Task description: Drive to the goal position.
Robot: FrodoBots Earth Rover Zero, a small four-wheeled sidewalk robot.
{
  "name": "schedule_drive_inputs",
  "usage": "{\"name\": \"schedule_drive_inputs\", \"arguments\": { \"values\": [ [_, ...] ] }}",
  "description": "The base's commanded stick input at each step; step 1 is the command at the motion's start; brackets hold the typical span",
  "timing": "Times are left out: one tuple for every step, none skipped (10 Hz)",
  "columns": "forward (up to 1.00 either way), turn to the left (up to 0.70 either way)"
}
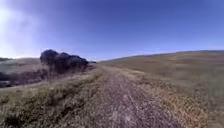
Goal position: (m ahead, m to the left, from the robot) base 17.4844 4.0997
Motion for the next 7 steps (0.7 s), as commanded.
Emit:
{"name": "schedule_drive_inputs", "arguments": {
  "values": [
    [0.70, 0.00],
    [0.70, 0.00],
    [0.70, 0.00],
    [0.70, 0.00],
    [0.70, 0.00],
    [0.70, 0.00],
    [0.70, 0.00]
  ]
}}
